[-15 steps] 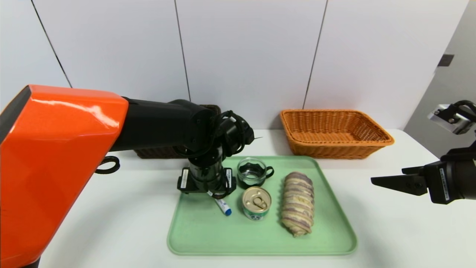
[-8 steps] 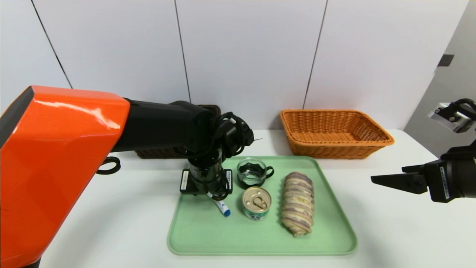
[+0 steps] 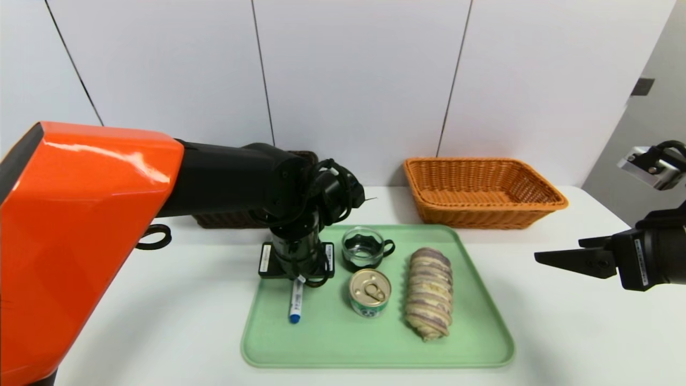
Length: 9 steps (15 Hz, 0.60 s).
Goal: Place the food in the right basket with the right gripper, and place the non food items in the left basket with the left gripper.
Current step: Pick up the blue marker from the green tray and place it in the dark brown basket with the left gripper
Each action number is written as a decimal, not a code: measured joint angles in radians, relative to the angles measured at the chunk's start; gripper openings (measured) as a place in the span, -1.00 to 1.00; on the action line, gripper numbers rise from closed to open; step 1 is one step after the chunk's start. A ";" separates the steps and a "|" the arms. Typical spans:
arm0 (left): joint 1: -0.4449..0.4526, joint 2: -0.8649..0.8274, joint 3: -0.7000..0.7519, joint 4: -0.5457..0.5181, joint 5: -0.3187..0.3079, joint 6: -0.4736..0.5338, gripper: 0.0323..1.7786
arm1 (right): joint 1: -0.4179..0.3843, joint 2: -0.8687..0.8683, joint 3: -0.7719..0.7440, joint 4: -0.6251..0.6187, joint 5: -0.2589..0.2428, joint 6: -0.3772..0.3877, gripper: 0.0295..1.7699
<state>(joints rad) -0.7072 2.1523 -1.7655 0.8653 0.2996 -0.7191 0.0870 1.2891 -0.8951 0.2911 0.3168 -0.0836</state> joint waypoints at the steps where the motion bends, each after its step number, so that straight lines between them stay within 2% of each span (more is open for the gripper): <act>1: 0.001 -0.010 0.000 0.000 0.000 0.000 -0.86 | 0.000 0.000 0.000 0.000 0.000 0.000 0.92; 5: 0.001 -0.140 0.000 0.017 -0.002 0.032 -0.86 | 0.000 0.000 -0.003 0.000 0.000 0.000 0.92; 7: 0.006 -0.247 -0.002 0.020 -0.002 0.108 -0.86 | 0.000 0.000 -0.006 0.000 0.000 0.000 0.92; 9: 0.024 -0.340 -0.009 0.018 -0.003 0.224 -0.86 | 0.000 0.000 -0.006 0.000 0.001 0.000 0.92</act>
<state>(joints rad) -0.6830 1.8128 -1.7740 0.8832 0.2968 -0.4949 0.0874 1.2891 -0.9015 0.2915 0.3179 -0.0836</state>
